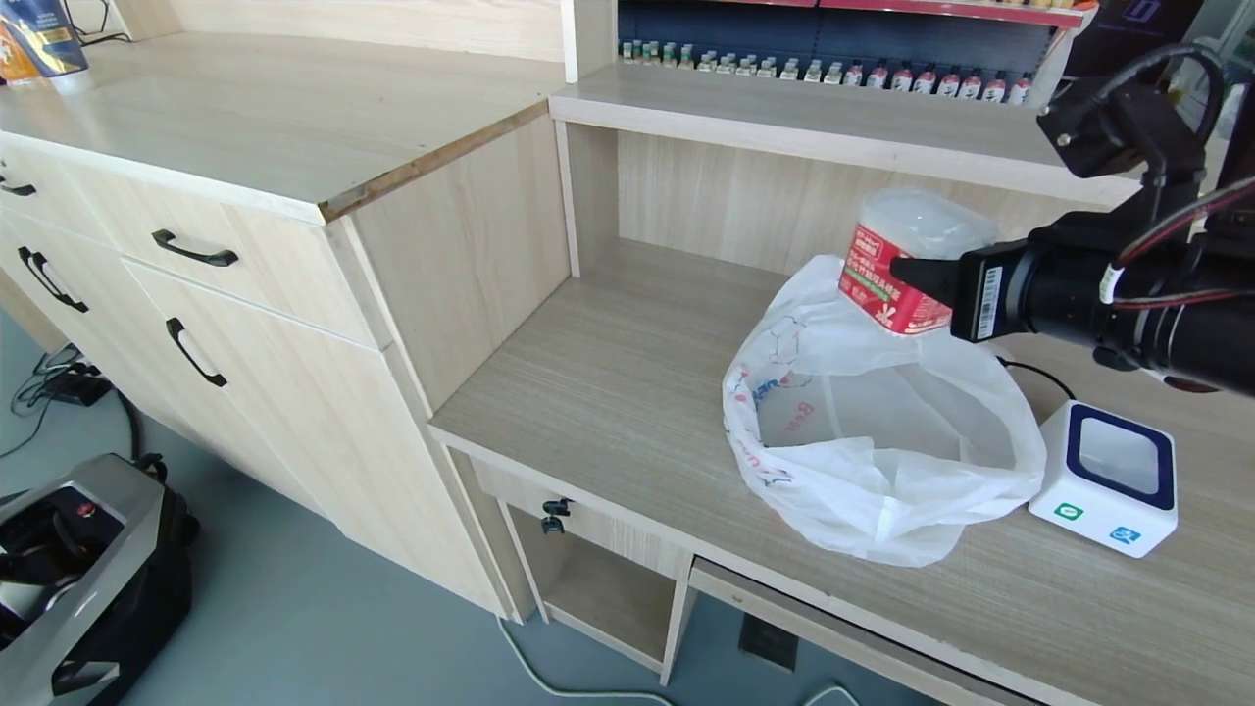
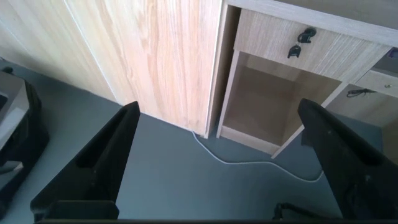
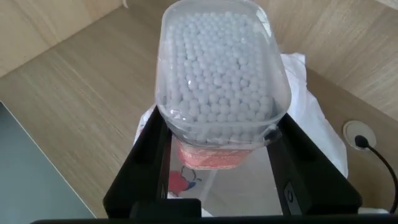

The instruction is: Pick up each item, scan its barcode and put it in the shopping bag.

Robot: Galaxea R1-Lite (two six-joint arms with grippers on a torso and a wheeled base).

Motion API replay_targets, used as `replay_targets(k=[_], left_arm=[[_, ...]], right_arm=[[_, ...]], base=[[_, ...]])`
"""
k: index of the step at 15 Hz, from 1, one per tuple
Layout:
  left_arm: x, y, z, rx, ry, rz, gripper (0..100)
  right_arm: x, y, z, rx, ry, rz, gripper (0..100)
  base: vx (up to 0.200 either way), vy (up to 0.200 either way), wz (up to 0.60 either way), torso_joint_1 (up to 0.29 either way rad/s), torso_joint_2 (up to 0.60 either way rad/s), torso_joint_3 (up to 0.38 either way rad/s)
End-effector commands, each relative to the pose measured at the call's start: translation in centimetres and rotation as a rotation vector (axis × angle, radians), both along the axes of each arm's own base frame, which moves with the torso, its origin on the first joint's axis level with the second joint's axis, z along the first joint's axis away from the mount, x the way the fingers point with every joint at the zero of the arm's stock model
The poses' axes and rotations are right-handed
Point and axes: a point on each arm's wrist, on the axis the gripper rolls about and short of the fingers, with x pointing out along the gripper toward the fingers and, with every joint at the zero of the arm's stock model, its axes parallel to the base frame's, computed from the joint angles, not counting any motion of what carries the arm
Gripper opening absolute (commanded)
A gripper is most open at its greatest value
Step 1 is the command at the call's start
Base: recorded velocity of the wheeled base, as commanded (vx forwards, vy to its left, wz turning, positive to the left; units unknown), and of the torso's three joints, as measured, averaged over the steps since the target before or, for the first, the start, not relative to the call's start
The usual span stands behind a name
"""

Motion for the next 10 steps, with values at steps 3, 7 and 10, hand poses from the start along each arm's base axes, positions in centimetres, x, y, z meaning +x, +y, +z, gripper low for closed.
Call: replay_targets(k=[3,7,10], left_arm=[[0.0,0.0,0.0,0.0,0.001,-0.001,100],[0.0,0.0,0.0,0.0,0.001,0.0,100],[0.0,0.0,0.0,0.0,0.001,0.0,100]], right_arm=[[3.1,-2.2,-3.5,-0.003,0.131,-0.021,0],[5.2,-3.3,-6.7,0.066,0.254,-0.089,0],[6.3,-3.4,-7.9,0.102,0.272,-0.029,0]], base=[[0.0,0.0,0.0,0.0,0.0,0.0],[0.0,0.0,0.0,0.0,0.0,0.0],[0.0,0.0,0.0,0.0,0.0,0.0]])
